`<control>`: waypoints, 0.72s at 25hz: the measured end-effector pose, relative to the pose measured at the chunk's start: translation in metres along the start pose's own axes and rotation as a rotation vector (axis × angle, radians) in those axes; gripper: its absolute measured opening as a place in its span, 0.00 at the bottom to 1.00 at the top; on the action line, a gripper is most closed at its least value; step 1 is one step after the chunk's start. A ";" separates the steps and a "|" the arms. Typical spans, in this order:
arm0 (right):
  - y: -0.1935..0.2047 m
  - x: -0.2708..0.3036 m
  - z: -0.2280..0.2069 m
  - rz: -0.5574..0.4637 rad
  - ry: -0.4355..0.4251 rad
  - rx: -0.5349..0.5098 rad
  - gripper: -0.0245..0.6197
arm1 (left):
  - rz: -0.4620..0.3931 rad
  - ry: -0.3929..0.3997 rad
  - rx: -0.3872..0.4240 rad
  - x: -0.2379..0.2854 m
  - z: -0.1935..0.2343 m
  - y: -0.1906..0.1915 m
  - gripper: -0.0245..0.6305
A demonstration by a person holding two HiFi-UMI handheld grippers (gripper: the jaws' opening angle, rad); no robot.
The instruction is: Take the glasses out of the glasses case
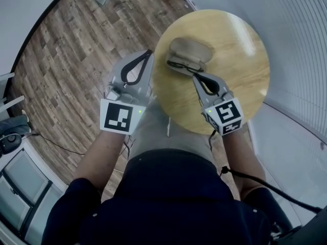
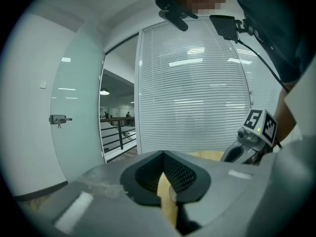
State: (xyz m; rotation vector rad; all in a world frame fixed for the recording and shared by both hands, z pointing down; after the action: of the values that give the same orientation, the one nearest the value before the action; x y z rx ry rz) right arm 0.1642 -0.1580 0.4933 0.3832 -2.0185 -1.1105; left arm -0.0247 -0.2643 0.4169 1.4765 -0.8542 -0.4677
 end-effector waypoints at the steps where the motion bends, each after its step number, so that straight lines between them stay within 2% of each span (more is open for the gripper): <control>1: 0.000 0.004 -0.001 0.008 -0.007 -0.002 0.05 | 0.004 0.000 -0.005 0.002 0.002 0.002 0.05; 6: 0.013 0.015 -0.016 0.037 -0.032 0.001 0.06 | 0.021 -0.006 -0.017 0.013 -0.002 0.017 0.05; 9: 0.021 0.022 -0.025 0.071 -0.045 0.014 0.12 | 0.033 -0.015 -0.028 0.017 -0.001 0.026 0.05; 18: 0.030 0.043 -0.044 0.155 -0.106 0.031 0.17 | 0.066 -0.030 -0.039 0.023 0.013 0.039 0.05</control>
State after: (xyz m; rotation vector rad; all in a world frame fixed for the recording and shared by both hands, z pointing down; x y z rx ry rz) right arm 0.1726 -0.1908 0.5527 0.1824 -2.1207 -1.0234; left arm -0.0280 -0.2866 0.4581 1.4042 -0.9094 -0.4560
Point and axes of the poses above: the fingertips, and each gripper's own axes: x forward along the fingers, z to its left, y out of its underside, the point moved 8 cm from there along -x, backward along the fingers, and after that the axes turned 15 degrees about -y, right-handed, at the moved point
